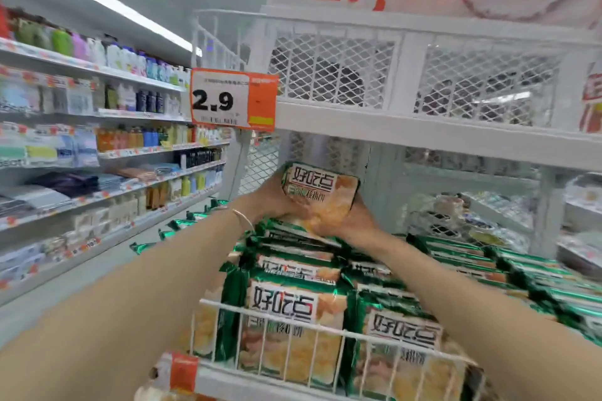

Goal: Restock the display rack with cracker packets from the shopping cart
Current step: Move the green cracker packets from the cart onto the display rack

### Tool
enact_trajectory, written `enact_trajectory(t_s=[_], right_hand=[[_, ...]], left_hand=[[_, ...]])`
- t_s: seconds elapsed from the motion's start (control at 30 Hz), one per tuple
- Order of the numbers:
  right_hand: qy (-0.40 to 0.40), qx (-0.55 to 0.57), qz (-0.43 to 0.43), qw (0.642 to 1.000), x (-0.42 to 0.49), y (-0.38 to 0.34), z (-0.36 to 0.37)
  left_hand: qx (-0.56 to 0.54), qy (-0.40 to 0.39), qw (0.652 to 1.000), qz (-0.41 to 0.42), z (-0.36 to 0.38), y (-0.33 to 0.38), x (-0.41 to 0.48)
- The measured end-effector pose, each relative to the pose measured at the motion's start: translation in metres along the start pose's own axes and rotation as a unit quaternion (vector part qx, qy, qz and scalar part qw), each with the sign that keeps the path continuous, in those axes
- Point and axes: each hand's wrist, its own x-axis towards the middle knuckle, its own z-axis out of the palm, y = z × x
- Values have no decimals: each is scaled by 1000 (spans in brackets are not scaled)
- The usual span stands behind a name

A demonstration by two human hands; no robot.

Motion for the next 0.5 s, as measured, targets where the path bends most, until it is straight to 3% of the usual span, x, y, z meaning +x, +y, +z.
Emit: enact_trajectory(t_s=[0.1,0.27,0.3,0.37,0.43,0.5], right_hand=[[26,-43,-7,999,18,10,11],[-31,-36,-21,999,33,17,13],[-33,-24,-19,999,33,18,11],[38,-42,-21,998,31,21,7],[102,-192,-121,969,27,19,3],[46,-385,-223,894,31,20,-3]], left_hand=[[1,-5,1000,8,-2,-12,26],[4,-62,996,-59,-6,-32,38],[-8,-52,996,-72,-7,-31,38],[15,8,997,-74,-7,-25,34],[159,30,987,-4,-8,-30,26],[280,-16,957,69,-12,-41,20]])
